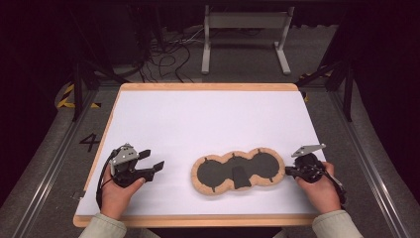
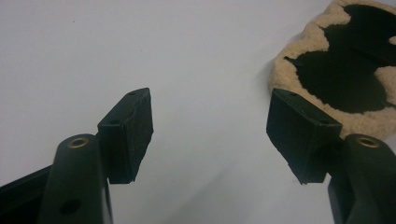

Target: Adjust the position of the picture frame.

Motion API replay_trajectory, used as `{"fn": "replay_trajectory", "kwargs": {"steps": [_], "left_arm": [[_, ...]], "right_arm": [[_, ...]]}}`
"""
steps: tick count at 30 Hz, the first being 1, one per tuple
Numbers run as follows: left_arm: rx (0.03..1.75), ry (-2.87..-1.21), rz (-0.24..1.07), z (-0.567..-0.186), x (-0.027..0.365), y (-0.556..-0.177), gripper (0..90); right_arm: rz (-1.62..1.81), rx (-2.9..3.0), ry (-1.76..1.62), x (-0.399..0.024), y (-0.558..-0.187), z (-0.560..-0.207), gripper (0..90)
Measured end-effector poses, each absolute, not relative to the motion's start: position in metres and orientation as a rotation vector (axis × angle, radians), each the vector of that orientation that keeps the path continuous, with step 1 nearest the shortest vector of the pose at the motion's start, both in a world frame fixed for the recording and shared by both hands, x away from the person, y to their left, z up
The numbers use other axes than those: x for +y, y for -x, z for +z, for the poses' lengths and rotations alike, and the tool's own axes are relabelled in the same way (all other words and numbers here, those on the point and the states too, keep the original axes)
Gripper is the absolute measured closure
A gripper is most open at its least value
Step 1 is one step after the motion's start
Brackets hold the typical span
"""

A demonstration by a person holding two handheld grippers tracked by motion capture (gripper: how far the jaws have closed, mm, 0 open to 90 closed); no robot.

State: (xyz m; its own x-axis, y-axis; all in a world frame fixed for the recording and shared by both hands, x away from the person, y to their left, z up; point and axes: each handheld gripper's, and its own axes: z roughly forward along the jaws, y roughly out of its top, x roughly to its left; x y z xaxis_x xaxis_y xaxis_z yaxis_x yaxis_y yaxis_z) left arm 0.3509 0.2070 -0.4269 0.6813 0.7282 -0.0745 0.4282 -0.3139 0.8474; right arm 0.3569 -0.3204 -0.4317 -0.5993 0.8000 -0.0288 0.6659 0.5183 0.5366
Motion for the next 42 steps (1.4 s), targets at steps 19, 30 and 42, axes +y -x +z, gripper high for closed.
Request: {"fn": "replay_trajectory", "kwargs": {"steps": [19,30,42], "left_arm": [[0.825,-1.975,0.306,-0.424,0.2,-0.347,50.5],[0.622,-2.107,0.167,-0.414,0.173,-0.336,90.0],[0.464,-2.259,0.002,-0.419,0.149,-0.334,90.0]], "right_arm": [[0.785,2.599,-1.05,-0.265,-0.36,-0.436,90.0],[0.825,2.547,-1.039,-0.272,-0.352,-0.421,90.0],[0.843,2.538,-1.053,-0.276,-0.35,-0.42,90.0]]}}
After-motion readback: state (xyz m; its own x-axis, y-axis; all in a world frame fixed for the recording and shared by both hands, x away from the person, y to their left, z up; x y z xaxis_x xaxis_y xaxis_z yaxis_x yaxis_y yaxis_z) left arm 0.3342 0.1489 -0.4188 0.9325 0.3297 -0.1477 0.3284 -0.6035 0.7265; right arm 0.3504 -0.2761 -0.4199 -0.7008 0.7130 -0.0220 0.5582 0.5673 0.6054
